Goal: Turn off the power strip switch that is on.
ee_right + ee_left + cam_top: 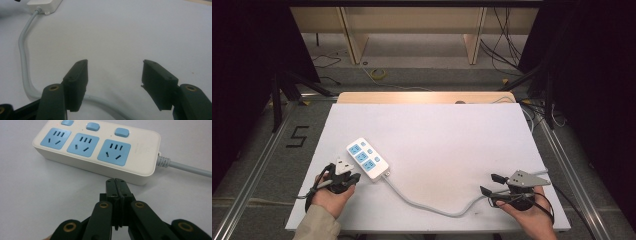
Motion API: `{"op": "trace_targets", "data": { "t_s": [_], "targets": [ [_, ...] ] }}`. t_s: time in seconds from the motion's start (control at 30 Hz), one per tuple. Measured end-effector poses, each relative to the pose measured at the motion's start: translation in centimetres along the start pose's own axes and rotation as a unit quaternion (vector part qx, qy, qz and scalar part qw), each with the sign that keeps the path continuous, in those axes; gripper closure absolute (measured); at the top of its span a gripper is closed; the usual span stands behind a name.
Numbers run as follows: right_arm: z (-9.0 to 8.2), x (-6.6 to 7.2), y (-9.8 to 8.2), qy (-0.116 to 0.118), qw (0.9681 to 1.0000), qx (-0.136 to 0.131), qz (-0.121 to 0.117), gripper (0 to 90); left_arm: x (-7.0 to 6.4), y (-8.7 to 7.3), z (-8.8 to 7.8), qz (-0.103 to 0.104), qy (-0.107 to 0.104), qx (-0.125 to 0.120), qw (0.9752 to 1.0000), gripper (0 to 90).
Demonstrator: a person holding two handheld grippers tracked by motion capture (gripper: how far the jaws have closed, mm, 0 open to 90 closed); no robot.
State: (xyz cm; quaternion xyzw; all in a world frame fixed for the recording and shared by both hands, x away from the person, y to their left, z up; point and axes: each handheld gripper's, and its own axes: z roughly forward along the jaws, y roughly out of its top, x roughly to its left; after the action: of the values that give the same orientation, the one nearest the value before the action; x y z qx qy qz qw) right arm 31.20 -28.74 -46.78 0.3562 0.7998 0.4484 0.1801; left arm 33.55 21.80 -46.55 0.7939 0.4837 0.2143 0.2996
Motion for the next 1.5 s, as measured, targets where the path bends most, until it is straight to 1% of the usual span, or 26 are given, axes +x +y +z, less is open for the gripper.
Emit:
{"op": "trace_targets", "data": {
  "t_s": [0.03, 0.2, 0.57, 0.87, 0.93, 0.97, 1.17, 1.5],
  "targets": [
    [0.0, 0.0, 0.0, 0.000, 1.0000, 0.000, 0.000, 38.8, 0.1, 0.1, 0.0, -0.006, 0.000, 0.001, 1.0000, 89.8],
    [0.0, 0.1, 0.0, 0.001, 1.0000, 0.001, 0.001, 38.8, 0.4, 0.4, -0.1, -0.015, -0.003, 0.000, 0.9999, 89.8],
    [0.0, 0.1, 0.0, 0.001, 1.0000, 0.000, 0.001, 38.8, 0.8, 0.8, -0.2, -0.030, -0.004, -0.004, 0.9995, 89.8],
    [0.1, 0.1, 0.0, -0.001, 1.0000, 0.001, 0.000, 38.8, 1.0, 1.3, -0.2, -0.037, -0.001, -0.006, 0.9993, 89.8],
    [0.1, 0.1, 0.0, -0.001, 1.0000, 0.001, 0.000, 38.8, 1.1, 1.4, -0.2, -0.036, 0.000, -0.005, 0.9994, 89.8],
    [0.1, 0.1, 0.0, -0.001, 1.0000, 0.001, 0.000, 38.8, 1.1, 1.5, -0.2, -0.039, 0.000, -0.005, 0.9992, 89.8],
    [0.1, 0.1, 0.0, -0.001, 1.0000, 0.001, 0.000, 38.8, 1.3, 1.8, -0.1, -0.043, 0.000, -0.005, 0.9991, 89.8],
    [0.1, 0.0, 0.0, -0.002, 1.0000, 0.000, 0.000, 38.7, 1.5, 2.4, 0.0, -0.046, 0.002, -0.003, 0.9989, 89.8]
  ]
}}
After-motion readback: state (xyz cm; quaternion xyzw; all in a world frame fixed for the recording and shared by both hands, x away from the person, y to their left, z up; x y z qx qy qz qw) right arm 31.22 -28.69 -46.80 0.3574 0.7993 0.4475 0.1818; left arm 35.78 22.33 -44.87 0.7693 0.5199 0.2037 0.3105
